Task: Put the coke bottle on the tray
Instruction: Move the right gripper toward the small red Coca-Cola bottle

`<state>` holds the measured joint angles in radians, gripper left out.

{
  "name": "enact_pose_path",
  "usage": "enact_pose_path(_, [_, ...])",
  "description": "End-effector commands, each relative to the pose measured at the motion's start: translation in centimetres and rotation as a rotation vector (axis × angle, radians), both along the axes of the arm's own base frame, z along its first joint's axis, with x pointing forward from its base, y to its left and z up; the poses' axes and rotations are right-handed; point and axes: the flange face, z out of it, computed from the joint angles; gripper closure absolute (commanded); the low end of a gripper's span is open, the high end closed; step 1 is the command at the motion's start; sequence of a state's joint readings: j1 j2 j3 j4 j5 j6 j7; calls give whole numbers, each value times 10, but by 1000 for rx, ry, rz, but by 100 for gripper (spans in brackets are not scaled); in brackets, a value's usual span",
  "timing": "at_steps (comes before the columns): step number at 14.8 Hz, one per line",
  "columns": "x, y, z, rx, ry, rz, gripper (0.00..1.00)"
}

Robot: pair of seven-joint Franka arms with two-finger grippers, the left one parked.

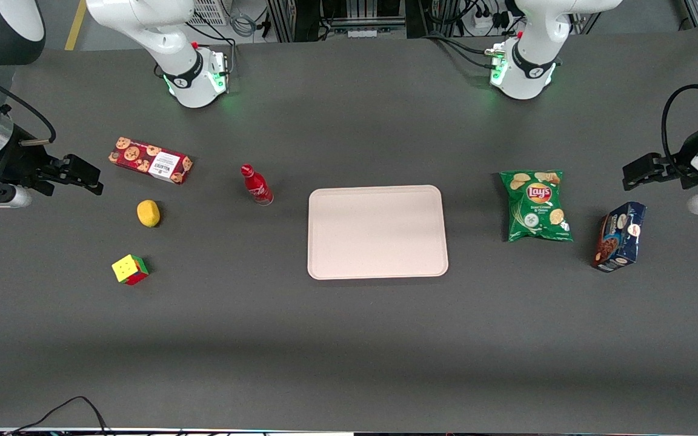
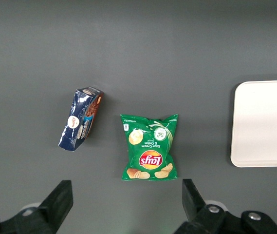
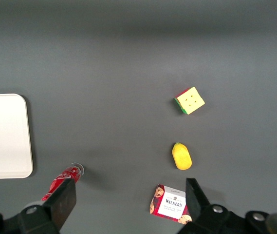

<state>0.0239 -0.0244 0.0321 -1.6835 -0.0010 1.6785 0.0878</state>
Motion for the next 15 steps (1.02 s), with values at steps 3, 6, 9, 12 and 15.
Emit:
enact_pose_path(3, [4,-1,6,2,7,16,0])
enact_pose_path(6, [2,10,3,23,18,22,0])
enact_pose_path(9, [-9,41,-11,50,70,54,0])
enact_pose_path(12, [-20,73,-33,64,107,38,0])
enact_pose_path(15, [-50,104,-65,59,74,33,0])
